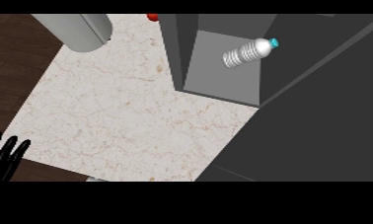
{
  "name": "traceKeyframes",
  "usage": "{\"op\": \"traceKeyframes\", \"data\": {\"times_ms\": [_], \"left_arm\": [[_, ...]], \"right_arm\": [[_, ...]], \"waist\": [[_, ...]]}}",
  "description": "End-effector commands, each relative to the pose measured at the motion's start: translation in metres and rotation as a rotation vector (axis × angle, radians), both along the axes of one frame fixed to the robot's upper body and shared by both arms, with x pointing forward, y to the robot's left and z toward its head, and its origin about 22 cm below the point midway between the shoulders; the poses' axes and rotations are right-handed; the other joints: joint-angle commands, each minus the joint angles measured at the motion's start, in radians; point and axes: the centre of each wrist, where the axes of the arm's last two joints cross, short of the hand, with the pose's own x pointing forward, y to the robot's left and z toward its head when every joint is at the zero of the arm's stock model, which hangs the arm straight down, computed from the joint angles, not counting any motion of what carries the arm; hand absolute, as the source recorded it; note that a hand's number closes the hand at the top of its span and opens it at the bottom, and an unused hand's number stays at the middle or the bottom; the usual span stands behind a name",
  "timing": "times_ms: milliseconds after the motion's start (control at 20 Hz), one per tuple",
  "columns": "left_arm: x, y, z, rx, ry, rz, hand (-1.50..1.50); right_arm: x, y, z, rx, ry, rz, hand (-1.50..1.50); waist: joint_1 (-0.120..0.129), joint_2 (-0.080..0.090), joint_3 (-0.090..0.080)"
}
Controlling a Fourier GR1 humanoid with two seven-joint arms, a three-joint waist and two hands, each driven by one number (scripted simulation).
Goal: Pick up the bottled water, place it into the cabinet and close the cabinet
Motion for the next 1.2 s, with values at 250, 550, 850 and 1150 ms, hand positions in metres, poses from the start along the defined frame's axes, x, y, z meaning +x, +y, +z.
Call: {"op": "traceKeyframes", "data": {"times_ms": [250,550,850,1150], "left_arm": [[0.001,0.01,0.004,-0.031,-0.009,0.021,-1.5],[-0.007,0.023,0.001,-0.032,0.026,0.037,-1.5],[-0.007,0.015,0.001,-0.044,0.042,0.005,-1.5],[-0.009,0.019,0.004,-0.053,0.022,0.015,-1.5]], "right_arm": [[0.088,0.027,-0.011,0.009,0.164,-0.25,1.5],[0.158,0.045,0.006,-0.004,0.197,-0.438,1.5],[0.227,0.071,0.029,-0.069,0.17,-0.494,1.5],[0.249,0.075,0.025,-0.077,0.186,-0.525,1.5]], "waist": [[-0.028,-0.014,0.01],[-0.059,-0.024,0.012],[-0.086,-0.024,0.016],[-0.102,-0.031,0.016]]}}
